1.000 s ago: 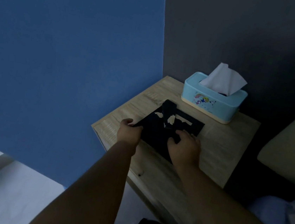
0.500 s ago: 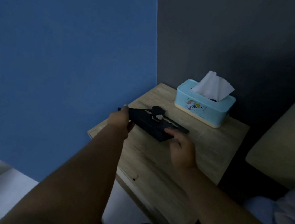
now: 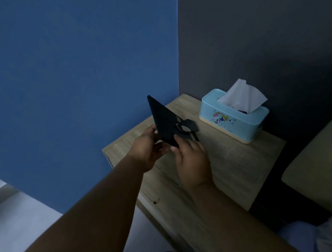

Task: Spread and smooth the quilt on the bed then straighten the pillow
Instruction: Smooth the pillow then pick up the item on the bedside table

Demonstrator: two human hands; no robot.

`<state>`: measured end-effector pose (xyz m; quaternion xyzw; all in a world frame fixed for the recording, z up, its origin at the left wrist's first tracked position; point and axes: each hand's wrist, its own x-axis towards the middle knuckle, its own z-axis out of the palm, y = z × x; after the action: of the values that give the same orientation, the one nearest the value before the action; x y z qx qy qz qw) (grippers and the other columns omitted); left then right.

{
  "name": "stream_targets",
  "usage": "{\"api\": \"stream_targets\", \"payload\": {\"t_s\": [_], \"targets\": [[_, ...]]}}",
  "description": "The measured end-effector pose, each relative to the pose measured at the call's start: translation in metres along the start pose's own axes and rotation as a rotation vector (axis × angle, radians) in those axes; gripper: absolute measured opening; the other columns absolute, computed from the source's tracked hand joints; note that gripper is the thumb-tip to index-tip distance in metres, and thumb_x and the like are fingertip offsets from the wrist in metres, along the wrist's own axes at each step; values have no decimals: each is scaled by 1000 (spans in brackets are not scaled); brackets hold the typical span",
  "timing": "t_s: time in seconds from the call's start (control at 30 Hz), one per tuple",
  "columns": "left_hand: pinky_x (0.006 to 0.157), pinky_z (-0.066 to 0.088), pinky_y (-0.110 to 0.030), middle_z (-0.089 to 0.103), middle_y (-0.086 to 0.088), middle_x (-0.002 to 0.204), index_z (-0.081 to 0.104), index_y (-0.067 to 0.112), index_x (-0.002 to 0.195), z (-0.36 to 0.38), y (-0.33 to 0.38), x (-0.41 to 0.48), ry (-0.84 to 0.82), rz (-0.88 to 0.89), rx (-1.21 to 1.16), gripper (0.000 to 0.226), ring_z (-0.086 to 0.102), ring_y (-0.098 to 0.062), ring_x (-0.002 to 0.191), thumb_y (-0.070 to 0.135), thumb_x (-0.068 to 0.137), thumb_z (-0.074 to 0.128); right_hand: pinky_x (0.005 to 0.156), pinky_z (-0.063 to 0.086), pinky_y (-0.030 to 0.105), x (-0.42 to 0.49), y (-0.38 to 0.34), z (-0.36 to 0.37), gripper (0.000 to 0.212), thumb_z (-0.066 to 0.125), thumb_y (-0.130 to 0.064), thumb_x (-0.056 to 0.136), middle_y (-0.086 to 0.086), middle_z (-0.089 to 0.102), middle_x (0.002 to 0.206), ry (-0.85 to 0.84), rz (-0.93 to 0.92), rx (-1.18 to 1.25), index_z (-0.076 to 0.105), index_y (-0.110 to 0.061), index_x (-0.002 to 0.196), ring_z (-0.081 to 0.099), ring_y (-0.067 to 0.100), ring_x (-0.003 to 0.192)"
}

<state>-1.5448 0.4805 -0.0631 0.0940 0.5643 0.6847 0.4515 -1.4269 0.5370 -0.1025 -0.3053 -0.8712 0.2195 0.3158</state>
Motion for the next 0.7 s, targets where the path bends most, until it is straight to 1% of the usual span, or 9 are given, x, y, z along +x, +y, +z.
{"api": "stream_targets", "payload": {"t_s": [0.1,0.17,0.23,0.33,0.37,0.43,0.5,0.6,0.7], "targets": [[81,52,-38,67,0,106,52,17,130,-6,-3,-5,-97,-28,-75,44,63,-22,87,10,93,29,91,47,40,6,-6,1,35,53,-25,94,14,65,117,17,30,17,58,-12,126,56,34,111],[83,48,-39,66,1,102,54,17,124,-11,-1,-8,-162,-38,-133,45,60,-21,84,14,86,29,91,47,40,8,-10,3,35,56,-21,93,16,63,120,22,39,53,58,-11,127,55,34,112],[83,47,-38,70,5,91,58,17,115,-15,1,-8,-202,-28,-148,44,59,-20,82,16,83,28,95,46,41,11,-15,5,36,53,-20,95,15,60,126,-9,55,78,55,-11,130,51,33,118],[79,47,-36,68,6,69,59,15,97,-18,2,-10,-227,-6,-128,32,57,-21,81,10,81,32,101,41,41,14,-20,8,40,49,-12,95,13,53,135,-72,51,82,50,-11,135,44,32,125],[80,48,-35,67,4,72,60,14,97,-19,3,-12,-234,2,-109,29,57,-21,83,9,78,38,102,39,41,14,-21,8,43,48,-9,94,12,51,137,-94,42,82,47,-11,137,42,32,127],[84,50,-35,67,-1,89,60,14,107,-21,4,-12,-226,14,-46,32,59,-21,86,13,75,53,105,36,38,14,-22,8,49,47,-4,92,10,46,142,-145,28,80,42,-13,140,38,30,130],[91,48,-34,66,-2,104,58,15,119,-23,5,-10,-179,40,51,34,60,-20,95,23,85,60,108,33,36,14,-21,8,51,45,-2,92,9,44,144,-179,19,94,40,-14,141,36,28,132],[91,48,-31,66,0,115,57,22,123,-25,9,-4,-107,76,166,37,59,-20,107,43,94,47,109,36,39,17,-18,9,50,46,0,91,8,48,141,-186,0,150,44,-16,139,39,27,129],[83,49,-29,66,2,113,57,27,117,-28,18,-3,-31,118,227,39,60,-17,108,53,94,42,104,40,38,23,-10,10,47,49,-1,89,11,55,133,-109,2,142,51,-15,133,46,30,122]]}}
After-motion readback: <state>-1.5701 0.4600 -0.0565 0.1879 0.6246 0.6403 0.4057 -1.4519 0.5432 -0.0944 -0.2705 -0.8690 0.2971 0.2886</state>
